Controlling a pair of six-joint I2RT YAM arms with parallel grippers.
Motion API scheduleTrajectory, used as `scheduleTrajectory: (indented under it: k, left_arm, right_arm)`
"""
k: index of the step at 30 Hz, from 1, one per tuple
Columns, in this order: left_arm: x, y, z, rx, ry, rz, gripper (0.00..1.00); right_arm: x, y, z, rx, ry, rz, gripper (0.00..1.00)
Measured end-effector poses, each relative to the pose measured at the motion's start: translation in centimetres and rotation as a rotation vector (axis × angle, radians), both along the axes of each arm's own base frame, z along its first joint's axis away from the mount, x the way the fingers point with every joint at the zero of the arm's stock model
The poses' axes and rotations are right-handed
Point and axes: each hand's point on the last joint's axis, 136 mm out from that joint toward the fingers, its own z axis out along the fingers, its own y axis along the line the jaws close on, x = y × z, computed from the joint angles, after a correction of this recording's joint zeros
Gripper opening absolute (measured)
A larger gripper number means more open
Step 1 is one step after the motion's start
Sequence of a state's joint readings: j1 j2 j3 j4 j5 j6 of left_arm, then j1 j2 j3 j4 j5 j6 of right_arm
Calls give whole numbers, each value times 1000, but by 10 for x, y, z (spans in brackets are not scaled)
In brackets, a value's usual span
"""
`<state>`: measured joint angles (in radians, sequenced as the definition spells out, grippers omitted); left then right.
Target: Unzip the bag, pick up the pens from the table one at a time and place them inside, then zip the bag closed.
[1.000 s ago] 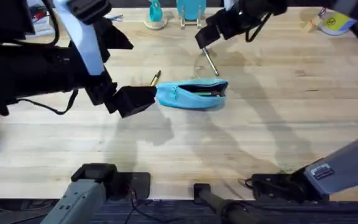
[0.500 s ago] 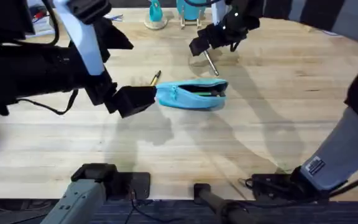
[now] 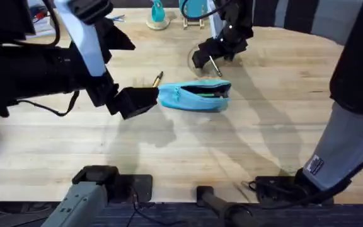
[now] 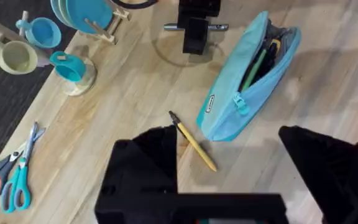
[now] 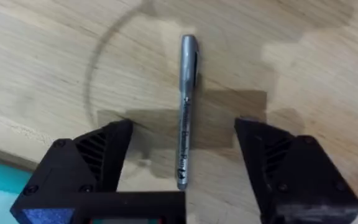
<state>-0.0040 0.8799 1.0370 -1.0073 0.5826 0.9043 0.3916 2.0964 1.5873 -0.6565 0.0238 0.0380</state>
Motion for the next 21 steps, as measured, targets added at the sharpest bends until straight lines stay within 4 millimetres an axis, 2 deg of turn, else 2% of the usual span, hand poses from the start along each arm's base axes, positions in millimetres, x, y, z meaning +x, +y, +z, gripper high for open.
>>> scheduleTrajectory:
  k: [2, 5, 7, 8, 11, 13, 21]
  left_arm:
    - [0, 0, 0, 0, 0, 0, 993]
    - [0, 0, 0, 0, 0, 0, 993]
    - [0, 0, 0, 0, 0, 0, 993]
    - [0, 0, 0, 0, 0, 0, 993]
    - [0, 0, 0, 0, 0, 0, 993]
    - [0, 0, 0, 0, 0, 0, 993]
    - [0, 0, 0, 0, 0, 0, 993]
  right_arm:
    - [0, 0, 0, 0, 2, -1, 992]
    - [-1, -2, 0, -11, 7, -8, 885]
    - [-1, -4, -1, -16, 8, -14, 773]
    - [-1, -6, 0, -16, 8, -46, 256]
    - [1, -7, 0, -19, 3, -55, 72]
    - [2, -7, 1, -16, 0, -60, 38]
    - [-4, -7, 3, -18, 28, -54, 31]
